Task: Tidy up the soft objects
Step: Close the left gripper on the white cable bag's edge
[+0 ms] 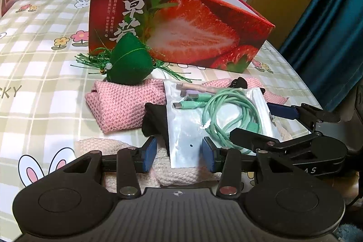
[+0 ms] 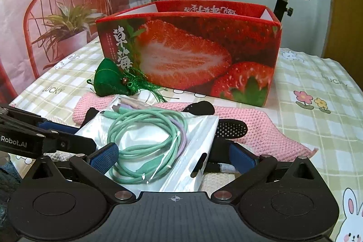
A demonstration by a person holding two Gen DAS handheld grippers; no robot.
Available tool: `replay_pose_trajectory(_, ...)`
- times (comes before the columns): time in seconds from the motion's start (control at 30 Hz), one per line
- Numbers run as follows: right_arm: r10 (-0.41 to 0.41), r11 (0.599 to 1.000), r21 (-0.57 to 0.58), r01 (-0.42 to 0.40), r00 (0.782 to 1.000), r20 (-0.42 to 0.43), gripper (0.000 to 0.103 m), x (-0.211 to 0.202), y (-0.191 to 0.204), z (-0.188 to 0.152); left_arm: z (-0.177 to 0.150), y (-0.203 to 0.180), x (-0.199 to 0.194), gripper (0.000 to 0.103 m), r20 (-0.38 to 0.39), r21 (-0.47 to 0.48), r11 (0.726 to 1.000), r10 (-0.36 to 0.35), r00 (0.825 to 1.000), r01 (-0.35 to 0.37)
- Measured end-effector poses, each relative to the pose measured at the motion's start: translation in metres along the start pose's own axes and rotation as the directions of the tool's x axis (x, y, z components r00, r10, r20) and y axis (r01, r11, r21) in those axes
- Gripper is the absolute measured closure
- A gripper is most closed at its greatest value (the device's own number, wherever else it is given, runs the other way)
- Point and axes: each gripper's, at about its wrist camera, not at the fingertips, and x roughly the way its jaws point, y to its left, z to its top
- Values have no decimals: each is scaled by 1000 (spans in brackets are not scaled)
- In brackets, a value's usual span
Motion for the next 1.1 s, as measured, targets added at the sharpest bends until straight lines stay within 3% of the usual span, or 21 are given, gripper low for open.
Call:
replay_pose_trajectory(0.47,31,997,68,-31,999,-9,0,6,-6,-4,-1,0,2,57,1,-7,1000,-2,1000,2)
replay_pose_trajectory(1.1,8,999,36,-6,999,-54,1,2,-2,2,0,1,2,57,-2,-17,1000,-11,1000,11)
